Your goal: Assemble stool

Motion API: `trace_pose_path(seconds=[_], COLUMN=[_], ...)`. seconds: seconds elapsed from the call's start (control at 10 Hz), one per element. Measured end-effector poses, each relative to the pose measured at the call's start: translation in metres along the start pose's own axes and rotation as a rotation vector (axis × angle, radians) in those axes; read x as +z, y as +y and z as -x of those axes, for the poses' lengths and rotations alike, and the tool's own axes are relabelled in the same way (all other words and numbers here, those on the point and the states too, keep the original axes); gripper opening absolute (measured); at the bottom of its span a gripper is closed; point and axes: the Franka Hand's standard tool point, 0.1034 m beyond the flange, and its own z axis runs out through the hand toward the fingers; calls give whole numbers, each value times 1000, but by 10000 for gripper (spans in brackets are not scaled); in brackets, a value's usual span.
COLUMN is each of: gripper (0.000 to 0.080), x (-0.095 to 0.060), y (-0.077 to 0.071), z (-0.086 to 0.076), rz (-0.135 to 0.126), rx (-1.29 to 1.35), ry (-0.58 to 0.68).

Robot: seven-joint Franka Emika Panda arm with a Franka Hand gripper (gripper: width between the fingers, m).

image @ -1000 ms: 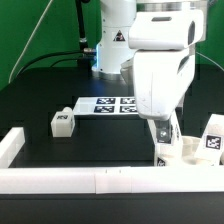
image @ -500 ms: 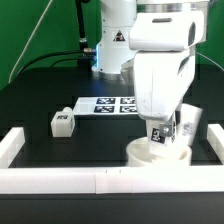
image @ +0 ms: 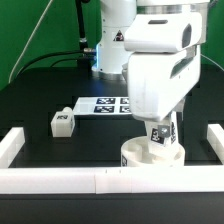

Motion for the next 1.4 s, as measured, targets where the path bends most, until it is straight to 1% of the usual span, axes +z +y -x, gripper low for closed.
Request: trace_pose_path(seconds=[0.2, 0.4, 0.6, 0.7, 0.8, 1.2, 1.3, 1.4], gripper=[337, 337, 337, 337, 337, 337, 337, 337], x=[1, 2, 3, 3, 3, 3, 3, 3], y=[-4, -5, -9, -7, -6, -5, -5, -6], z=[-5, -12, -24, -27, -27, -26, -26, -25], rz=[-9, -43, -42, -54, -61, -62, -50, -48], rx=[250, 541, 759, 881, 941, 1181, 1340, 1447], ry=[-2, 3, 10, 18, 21, 14, 31, 42])
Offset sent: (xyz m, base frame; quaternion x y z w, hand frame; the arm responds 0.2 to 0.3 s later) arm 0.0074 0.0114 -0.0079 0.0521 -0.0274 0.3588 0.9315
